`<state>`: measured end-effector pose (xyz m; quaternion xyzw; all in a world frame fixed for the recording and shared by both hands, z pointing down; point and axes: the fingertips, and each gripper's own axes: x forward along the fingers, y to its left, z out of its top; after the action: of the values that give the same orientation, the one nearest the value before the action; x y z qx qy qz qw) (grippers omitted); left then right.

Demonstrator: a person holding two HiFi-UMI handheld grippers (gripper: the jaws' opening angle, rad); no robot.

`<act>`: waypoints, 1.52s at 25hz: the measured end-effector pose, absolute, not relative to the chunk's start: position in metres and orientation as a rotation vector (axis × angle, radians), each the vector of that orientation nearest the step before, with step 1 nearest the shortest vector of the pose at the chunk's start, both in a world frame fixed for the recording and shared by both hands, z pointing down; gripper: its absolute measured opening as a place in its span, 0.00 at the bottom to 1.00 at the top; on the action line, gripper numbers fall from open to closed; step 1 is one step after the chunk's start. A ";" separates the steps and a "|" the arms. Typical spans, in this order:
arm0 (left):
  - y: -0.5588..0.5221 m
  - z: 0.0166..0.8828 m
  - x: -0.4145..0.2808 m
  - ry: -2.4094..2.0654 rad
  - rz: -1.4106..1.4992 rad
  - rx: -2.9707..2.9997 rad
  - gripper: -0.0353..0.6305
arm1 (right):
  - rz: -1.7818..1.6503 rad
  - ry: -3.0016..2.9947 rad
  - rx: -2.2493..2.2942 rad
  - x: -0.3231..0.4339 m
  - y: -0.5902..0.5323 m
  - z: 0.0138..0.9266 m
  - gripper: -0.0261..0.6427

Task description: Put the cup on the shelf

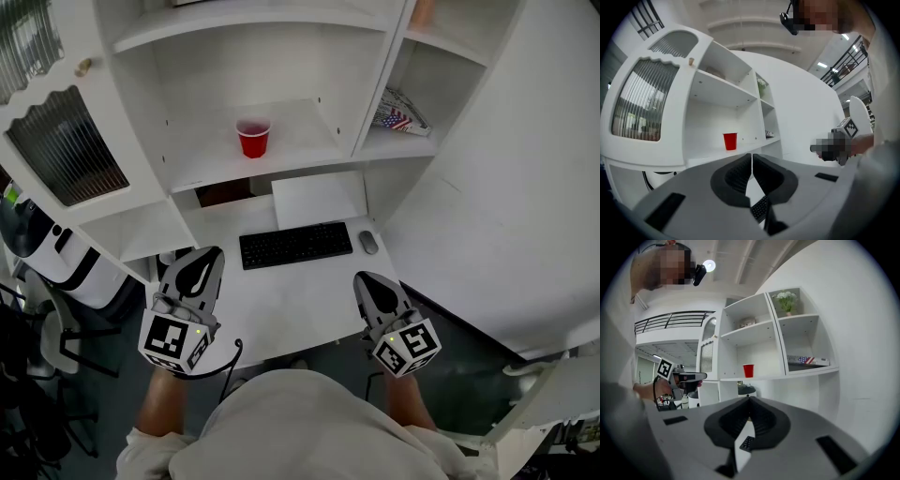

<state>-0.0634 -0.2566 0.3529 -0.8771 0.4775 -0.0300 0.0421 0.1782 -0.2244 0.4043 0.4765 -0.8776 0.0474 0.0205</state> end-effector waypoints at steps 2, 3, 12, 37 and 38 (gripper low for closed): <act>-0.254 0.358 -0.065 1.464 -0.095 -2.694 0.07 | 0.141 -2.726 1.475 0.176 -0.224 0.403 0.05; -0.253 0.360 -0.065 1.465 -0.097 -2.699 0.07 | 0.137 -2.728 1.474 0.175 -0.224 0.402 0.05; -0.248 0.373 -0.073 1.476 -0.082 -2.723 0.06 | 0.096 -2.735 1.467 0.168 -0.222 0.397 0.05; -0.249 0.383 -0.077 1.463 -0.108 -2.731 0.06 | 0.071 -2.747 1.470 0.161 -0.221 0.395 0.04; -0.249 0.383 -0.077 1.464 -0.109 -2.731 0.06 | 0.070 -2.747 1.470 0.160 -0.221 0.394 0.04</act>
<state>-0.0772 -0.2492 0.3835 -0.8807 0.4720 -0.0350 0.0207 0.1605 -0.2209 0.3945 0.4716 -0.8814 0.0225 0.0127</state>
